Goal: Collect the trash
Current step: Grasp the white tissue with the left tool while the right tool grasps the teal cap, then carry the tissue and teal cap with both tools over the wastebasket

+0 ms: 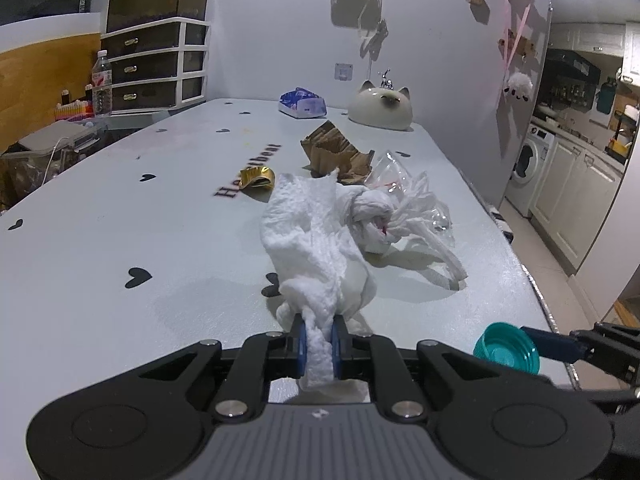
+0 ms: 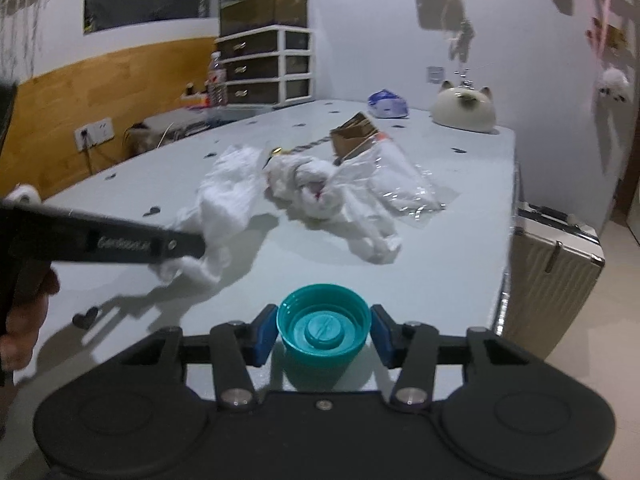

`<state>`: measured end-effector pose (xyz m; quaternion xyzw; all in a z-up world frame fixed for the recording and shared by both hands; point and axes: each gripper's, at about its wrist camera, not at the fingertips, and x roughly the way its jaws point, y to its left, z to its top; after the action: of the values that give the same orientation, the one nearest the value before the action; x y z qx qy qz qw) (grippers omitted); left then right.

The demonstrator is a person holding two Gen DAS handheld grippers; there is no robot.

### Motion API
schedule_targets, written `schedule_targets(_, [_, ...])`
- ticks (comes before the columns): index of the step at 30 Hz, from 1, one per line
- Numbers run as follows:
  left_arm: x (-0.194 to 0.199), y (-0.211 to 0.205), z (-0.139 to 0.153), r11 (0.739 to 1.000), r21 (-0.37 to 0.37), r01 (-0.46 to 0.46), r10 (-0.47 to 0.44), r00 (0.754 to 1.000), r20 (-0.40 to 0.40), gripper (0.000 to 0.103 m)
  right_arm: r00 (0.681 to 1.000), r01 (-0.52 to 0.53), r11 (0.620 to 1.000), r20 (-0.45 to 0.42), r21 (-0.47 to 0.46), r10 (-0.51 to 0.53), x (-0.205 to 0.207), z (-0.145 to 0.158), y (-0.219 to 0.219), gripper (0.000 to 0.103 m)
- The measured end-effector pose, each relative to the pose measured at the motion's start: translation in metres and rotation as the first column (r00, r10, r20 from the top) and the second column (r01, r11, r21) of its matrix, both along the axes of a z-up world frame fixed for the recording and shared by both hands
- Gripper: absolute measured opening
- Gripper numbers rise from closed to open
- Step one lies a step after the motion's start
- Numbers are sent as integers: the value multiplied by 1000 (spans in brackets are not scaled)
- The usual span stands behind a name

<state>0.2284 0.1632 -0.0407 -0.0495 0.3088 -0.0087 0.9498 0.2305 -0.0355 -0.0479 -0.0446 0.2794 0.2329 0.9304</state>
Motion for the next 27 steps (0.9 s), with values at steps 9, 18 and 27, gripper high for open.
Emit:
schedule_targets(9, [-31,-7,17,999,45,-18,15,998,54,13,997,48,998,56,44,-51,-18,25,-19,50])
schedule_targets(18, [-63,-31,34,996,86,7,-15,995,94,13,991,90,993,91,70,-96,-42,44,-42,50])
schedule_targets(27, [-86,-65,42,997,76,30,-38,994,106,13,981,133,988,127,84,-143,-74,62,-79,50])
